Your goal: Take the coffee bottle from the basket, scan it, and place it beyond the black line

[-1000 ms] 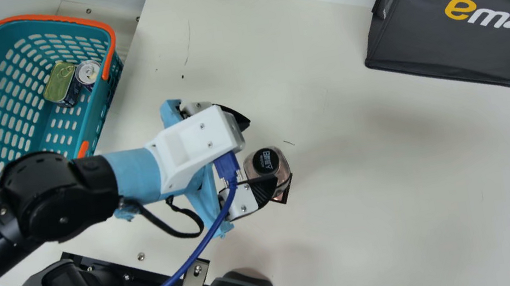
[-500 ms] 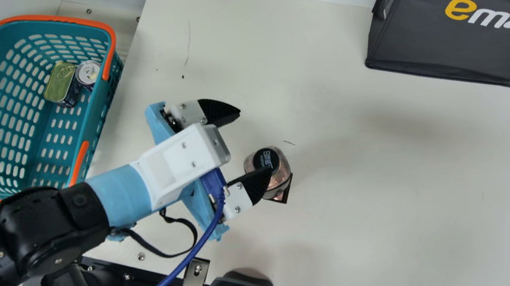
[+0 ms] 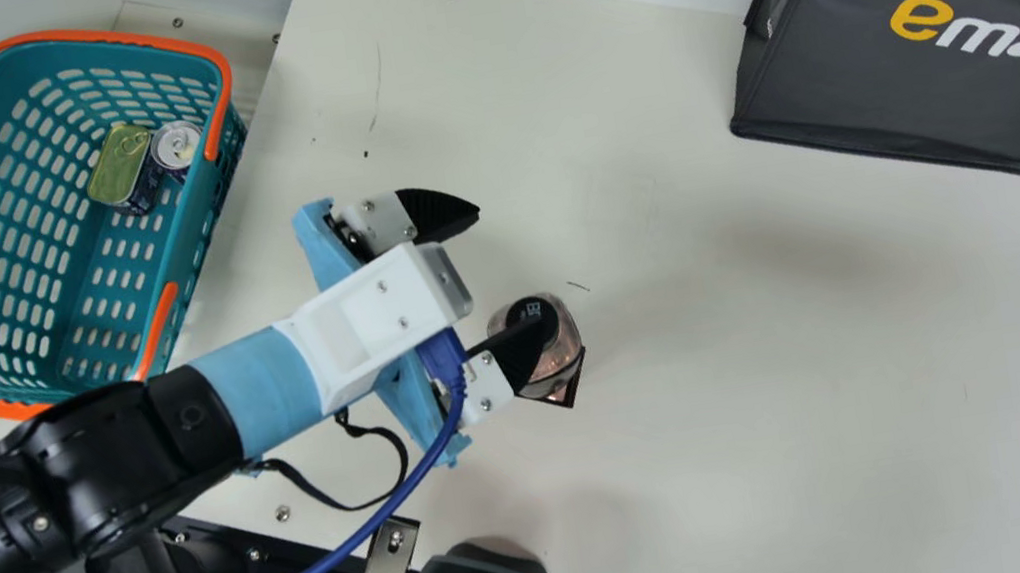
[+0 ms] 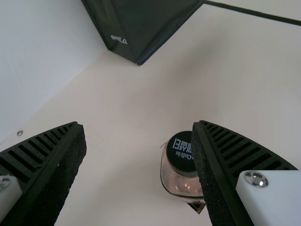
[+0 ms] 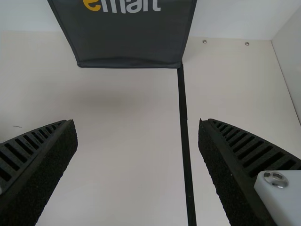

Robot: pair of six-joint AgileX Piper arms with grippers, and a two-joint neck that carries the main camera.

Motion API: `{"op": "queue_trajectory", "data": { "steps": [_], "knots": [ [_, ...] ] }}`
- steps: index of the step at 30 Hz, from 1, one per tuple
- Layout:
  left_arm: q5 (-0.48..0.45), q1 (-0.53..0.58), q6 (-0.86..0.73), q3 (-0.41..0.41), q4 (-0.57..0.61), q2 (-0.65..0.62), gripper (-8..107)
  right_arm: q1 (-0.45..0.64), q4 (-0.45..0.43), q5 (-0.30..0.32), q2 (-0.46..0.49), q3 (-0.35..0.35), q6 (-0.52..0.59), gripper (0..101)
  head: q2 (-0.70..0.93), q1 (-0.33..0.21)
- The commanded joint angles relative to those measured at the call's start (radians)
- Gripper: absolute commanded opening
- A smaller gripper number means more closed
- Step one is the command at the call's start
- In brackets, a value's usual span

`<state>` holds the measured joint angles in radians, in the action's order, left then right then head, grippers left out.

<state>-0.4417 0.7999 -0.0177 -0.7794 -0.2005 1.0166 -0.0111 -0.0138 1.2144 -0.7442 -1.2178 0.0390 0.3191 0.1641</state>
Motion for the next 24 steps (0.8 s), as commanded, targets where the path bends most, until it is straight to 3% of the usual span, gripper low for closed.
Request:
{"op": "queue_trajectory", "data": {
  "steps": [1, 13, 24],
  "knots": [
    [-0.014, 0.009, 0.077, -0.011, -0.042, 0.008, 90, 0.000, 0.000, 0.000, 0.000, 0.000, 0.000, 91, 0.002, -0.026],
    [-0.159, 0.115, 0.424, -0.093, -0.169, 0.060, 90, 0.000, 0.000, 0.000, 0.000, 0.000, 0.000, 91, 0.002, -0.026],
    [-0.237, 0.228, 0.663, -0.113, -0.317, 0.078, 90, 0.000, 0.000, -0.001, 0.000, 0.000, 0.000, 91, 0.002, -0.026]
  ]
}}
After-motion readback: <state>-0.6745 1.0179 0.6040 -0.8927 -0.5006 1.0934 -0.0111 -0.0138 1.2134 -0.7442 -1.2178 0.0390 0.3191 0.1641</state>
